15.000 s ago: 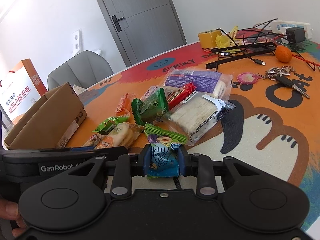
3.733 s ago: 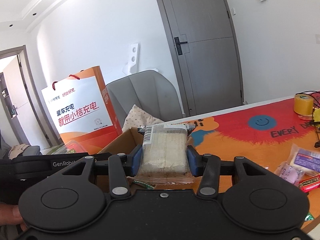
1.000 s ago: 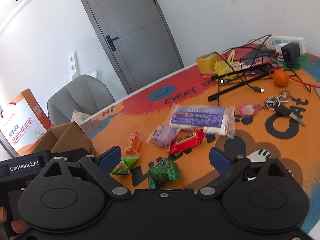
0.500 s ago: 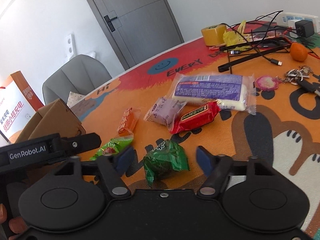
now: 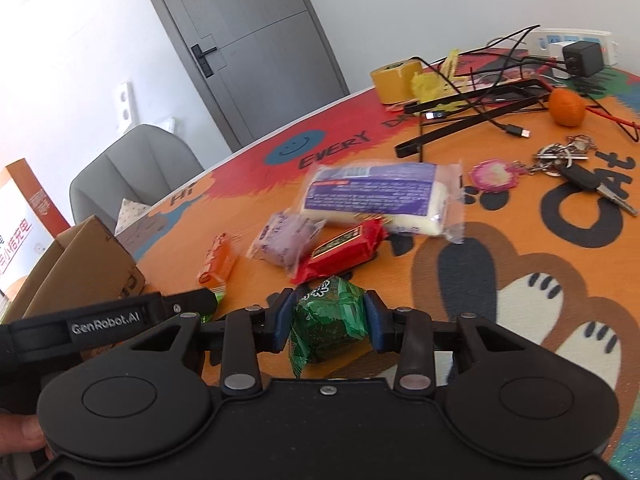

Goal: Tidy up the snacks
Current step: 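Grasp the light green snack pack with left tool while right tool grasps dark green pack, then carry both green packs over the box and open both tools to drop them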

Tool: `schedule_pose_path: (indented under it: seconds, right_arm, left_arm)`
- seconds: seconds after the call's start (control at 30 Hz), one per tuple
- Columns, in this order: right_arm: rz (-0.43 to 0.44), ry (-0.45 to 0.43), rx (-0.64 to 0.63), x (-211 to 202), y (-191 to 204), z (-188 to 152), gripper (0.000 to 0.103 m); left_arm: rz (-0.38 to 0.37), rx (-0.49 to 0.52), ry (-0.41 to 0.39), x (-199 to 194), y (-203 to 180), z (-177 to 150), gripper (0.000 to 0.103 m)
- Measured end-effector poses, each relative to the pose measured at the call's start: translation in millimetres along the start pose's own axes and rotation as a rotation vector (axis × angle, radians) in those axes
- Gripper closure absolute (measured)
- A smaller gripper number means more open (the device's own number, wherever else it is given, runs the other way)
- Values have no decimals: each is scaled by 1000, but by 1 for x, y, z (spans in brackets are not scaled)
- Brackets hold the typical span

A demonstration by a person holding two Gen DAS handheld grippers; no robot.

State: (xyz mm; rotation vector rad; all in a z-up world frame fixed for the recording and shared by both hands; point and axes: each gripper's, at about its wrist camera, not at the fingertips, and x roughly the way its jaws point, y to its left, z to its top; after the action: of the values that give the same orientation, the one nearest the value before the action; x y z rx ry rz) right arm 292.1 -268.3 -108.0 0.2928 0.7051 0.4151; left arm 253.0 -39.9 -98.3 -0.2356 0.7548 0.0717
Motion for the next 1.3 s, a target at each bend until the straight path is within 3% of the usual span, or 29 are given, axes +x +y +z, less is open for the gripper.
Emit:
schedule_pose_path:
  seconds: [0.13, 0.53, 0.6, 0.63, 0.97, 1.3]
  right_arm:
    - [0, -4, 3, -1, 1, 0, 65]
    - [23, -41, -16, -17, 13, 4, 65]
    - [28, -49, -20, -20, 17, 4, 65]
    - [31, -53, -24, -22, 18, 4, 65]
    - [52, -77, -51, -34, 33, 4, 65]
    - [97, -97, -71, -37, 56, 4, 65]
  left_arm:
    - [-12, 7, 7, -1, 1, 0, 62]
    - [-29, 18, -50, -33, 0, 2, 67]
    - [-34, 18, -57, -39, 1, 2, 71]
    - [-37, 18, -57, -41, 1, 2, 78]
    - [-57, -12, -75, -62, 11, -1, 79]
    - [-61, -35, -149, -99, 25, 8, 79]
